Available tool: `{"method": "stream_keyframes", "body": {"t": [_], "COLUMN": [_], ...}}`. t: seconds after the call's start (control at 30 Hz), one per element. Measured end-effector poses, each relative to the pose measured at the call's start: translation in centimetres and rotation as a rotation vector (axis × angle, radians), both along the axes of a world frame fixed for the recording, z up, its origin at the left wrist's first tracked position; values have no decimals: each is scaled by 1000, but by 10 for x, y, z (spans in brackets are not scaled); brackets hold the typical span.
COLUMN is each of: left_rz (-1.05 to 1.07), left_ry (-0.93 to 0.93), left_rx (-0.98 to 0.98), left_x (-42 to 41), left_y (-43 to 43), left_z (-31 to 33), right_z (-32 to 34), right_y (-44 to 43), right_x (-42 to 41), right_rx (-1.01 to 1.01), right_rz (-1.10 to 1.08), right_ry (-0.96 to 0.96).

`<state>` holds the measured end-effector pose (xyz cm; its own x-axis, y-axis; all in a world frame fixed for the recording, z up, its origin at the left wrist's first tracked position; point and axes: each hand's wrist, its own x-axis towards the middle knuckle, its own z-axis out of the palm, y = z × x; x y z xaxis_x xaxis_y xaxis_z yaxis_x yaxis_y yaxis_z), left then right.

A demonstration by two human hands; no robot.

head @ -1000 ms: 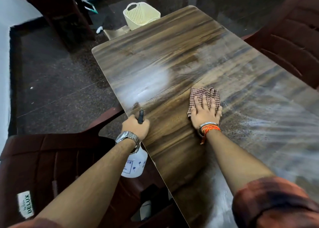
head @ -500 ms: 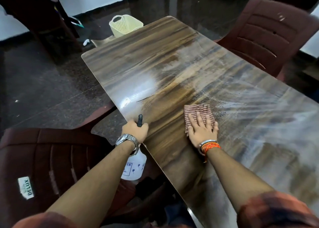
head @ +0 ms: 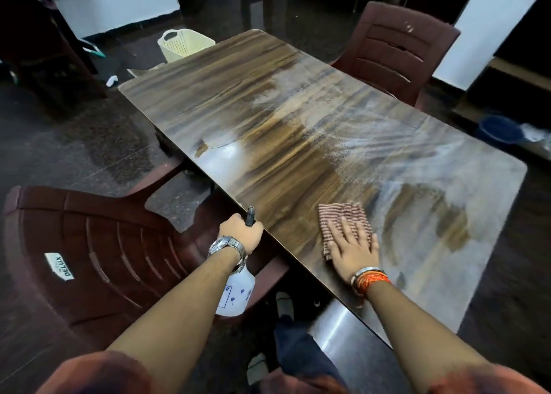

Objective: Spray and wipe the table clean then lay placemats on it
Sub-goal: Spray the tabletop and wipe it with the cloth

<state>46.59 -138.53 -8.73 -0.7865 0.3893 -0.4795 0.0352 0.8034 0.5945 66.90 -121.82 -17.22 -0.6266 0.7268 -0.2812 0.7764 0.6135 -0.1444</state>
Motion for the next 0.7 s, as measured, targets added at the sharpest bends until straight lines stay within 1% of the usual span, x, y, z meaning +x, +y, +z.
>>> {"method": "stream_keyframes", "body": {"t": [0.03, 0.1, 0.17, 0.23, 0.33, 0.4, 0.47, 0.53, 0.7], "left_rz": [-9, -28, -48, -66, -77, -77, -78, -82, -40], "left_ry": [-10, -13, -17, -6, -1, 4, 20, 34, -6], "left_rx": [-1, -7, -9, -10, -14, -18, -34, -57, -32], "left_x": [8, 21, 38, 53, 71, 82, 94, 108, 165], "left_y": [-2, -4, -4, -2, 3, 7, 11, 15, 28], "left_z": [-1, -5, -4, -2, 0, 4, 5, 6, 2], "right_z": [2, 5, 8, 6, 5, 4, 3, 3, 5], "right_y": [-5, -30, -60, -80, -78, -64, -54, -45, -9], "right_x": [10, 11, 5, 7, 28, 48, 70, 95, 169], "right_rx": [-27, -24, -14, -19, -16, -8, -20, -33, -21], "right_rz": [-80, -131, -48, 101, 257, 300, 291, 239, 154], "right_ry": [-13, -29, -15, 6, 18, 22, 33, 39, 4]}}
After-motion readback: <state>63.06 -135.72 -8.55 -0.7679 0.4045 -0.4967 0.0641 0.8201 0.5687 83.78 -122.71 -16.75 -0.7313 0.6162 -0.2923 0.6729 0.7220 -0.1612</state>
